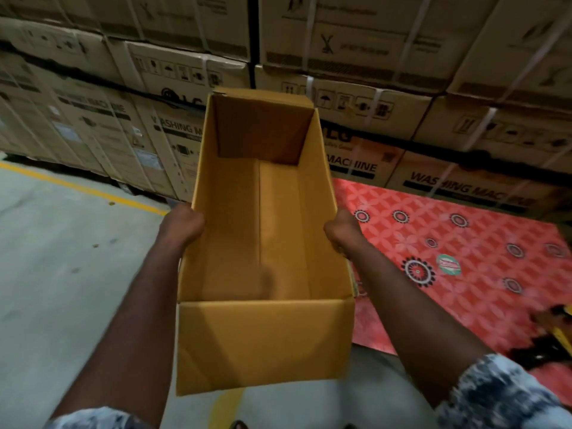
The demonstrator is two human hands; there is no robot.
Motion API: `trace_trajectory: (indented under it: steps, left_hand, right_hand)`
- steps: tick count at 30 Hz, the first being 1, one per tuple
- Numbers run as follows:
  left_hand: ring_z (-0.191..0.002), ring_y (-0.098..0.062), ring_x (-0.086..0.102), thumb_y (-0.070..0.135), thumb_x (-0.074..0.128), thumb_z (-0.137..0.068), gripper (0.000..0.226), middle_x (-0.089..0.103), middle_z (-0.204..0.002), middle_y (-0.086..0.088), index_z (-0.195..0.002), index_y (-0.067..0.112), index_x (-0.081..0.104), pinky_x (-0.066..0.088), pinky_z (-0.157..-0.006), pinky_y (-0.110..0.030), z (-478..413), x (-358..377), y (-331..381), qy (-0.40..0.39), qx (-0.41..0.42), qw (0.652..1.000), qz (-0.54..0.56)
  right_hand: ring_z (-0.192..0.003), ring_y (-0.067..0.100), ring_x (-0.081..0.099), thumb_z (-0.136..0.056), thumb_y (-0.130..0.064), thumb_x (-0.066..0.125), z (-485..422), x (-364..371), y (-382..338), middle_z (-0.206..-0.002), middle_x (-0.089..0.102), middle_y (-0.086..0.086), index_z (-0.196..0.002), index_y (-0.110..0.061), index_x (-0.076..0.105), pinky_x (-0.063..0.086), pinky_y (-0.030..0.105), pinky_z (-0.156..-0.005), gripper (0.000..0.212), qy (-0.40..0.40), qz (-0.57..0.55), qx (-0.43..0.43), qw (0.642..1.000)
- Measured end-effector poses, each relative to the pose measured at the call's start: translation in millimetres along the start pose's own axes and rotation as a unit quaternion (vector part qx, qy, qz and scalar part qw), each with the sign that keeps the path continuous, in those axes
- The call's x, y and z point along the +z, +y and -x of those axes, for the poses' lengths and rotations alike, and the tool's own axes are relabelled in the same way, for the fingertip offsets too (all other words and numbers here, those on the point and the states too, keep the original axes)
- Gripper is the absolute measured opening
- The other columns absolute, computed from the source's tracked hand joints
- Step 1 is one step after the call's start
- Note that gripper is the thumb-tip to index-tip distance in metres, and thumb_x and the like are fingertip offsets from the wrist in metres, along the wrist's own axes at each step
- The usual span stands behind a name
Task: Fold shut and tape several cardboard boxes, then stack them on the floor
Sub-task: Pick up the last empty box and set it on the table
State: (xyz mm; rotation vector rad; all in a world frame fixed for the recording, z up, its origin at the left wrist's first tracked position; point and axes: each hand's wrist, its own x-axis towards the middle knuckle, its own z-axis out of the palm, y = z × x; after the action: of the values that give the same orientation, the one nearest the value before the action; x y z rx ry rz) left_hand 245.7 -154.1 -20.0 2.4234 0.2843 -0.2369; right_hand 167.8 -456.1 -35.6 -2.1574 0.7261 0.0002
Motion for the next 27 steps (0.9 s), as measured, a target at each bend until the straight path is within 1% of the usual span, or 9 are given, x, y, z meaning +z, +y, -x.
trace_trajectory:
  steps: [4,7,11,15,17,19,20,24,27]
  left_hand:
    - [-0.105,-0.040,0.062,0.017,0.055,-0.094,0.033,0.065,-0.118,-0.025,-0.123,0.002,0.063,0.052,-0.092,-0.048,27,48,33,-0.021,0.003,1.000,0.011]
    - [-0.103,-0.039,0.063,0.016,0.054,-0.094,0.033,0.065,-0.116,-0.025,-0.122,0.000,0.063,0.053,-0.091,-0.048,45,84,54,-0.041,0.002,0.999,0.018]
    - [-0.105,-0.040,0.063,0.017,0.055,-0.096,0.032,0.065,-0.118,-0.025,-0.123,0.000,0.062,0.053,-0.094,-0.050,64,126,78,-0.070,0.001,0.998,0.010]
    - [-0.104,-0.040,0.064,0.016,0.051,-0.098,0.030,0.066,-0.117,-0.025,-0.120,0.001,0.062,0.053,-0.094,-0.051,83,159,99,-0.094,0.000,0.996,0.005]
    - [-0.107,-0.041,0.063,0.016,0.050,-0.099,0.036,0.065,-0.121,-0.026,-0.131,0.001,0.056,0.052,-0.096,-0.051,95,173,109,-0.100,0.003,0.995,0.005]
    - [-0.110,-0.041,0.062,0.016,0.048,-0.101,0.047,0.064,-0.124,-0.026,-0.145,0.000,0.044,0.051,-0.098,-0.052,104,186,117,-0.106,0.003,0.994,0.005]
    - [-0.109,-0.041,0.062,0.017,0.047,-0.101,0.047,0.064,-0.123,-0.025,-0.144,0.000,0.043,0.051,-0.097,-0.052,108,192,119,-0.107,0.002,0.994,0.004]
    - [-0.100,-0.037,0.063,0.019,0.049,-0.097,0.029,0.067,-0.116,-0.022,-0.118,0.005,0.064,0.052,-0.087,-0.043,121,213,130,-0.110,0.019,0.994,0.001]
    - [-0.100,-0.037,0.063,0.019,0.048,-0.099,0.028,0.067,-0.115,-0.019,-0.118,0.005,0.063,0.047,-0.080,-0.040,141,228,139,-0.101,0.017,0.995,0.020]
  right_hand:
    - [-0.080,0.029,0.060,-0.093,-0.005,0.051,-5,-46,38,-0.103,0.064,0.013,-0.121,-0.009,0.061,0.044,0.029,-0.057,0.030,0.017,0.023,0.019,0.999]
    - [-0.083,0.029,0.061,-0.094,-0.007,0.053,-13,-76,70,-0.115,0.067,0.015,-0.126,-0.012,0.061,0.044,0.028,-0.062,0.034,0.023,0.030,0.031,0.999]
    - [-0.083,0.035,0.068,-0.092,-0.009,0.052,-19,-109,108,-0.108,0.069,0.018,-0.118,-0.009,0.065,0.045,0.029,-0.055,0.029,0.027,0.051,0.058,0.997]
    - [-0.084,0.035,0.068,-0.091,-0.009,0.052,-22,-134,141,-0.105,0.069,0.016,-0.116,-0.011,0.065,0.052,0.034,-0.061,0.028,0.035,0.067,0.075,0.994]
    - [-0.087,0.036,0.069,-0.089,-0.010,0.053,-25,-145,156,-0.109,0.070,0.018,-0.117,-0.012,0.066,0.056,0.038,-0.065,0.031,0.040,0.069,0.080,0.994]
    - [-0.088,0.036,0.069,-0.089,-0.010,0.053,-27,-155,169,-0.109,0.070,0.018,-0.116,-0.012,0.067,0.054,0.037,-0.065,0.030,0.039,0.075,0.084,0.993]
    - [-0.089,0.037,0.068,-0.089,-0.010,0.053,-28,-161,175,-0.109,0.069,0.018,-0.115,-0.012,0.067,0.054,0.038,-0.066,0.029,0.038,0.075,0.086,0.993]
    - [-0.097,0.038,0.066,-0.091,-0.012,0.054,-33,-183,201,-0.117,0.067,0.018,-0.123,-0.010,0.063,0.055,0.039,-0.076,0.034,0.030,0.095,0.099,0.990]
    - [-0.100,0.037,0.064,-0.092,-0.016,0.053,-34,-200,215,-0.121,0.064,0.017,-0.128,-0.012,0.057,0.051,0.035,-0.074,0.036,0.031,0.120,0.105,0.987]
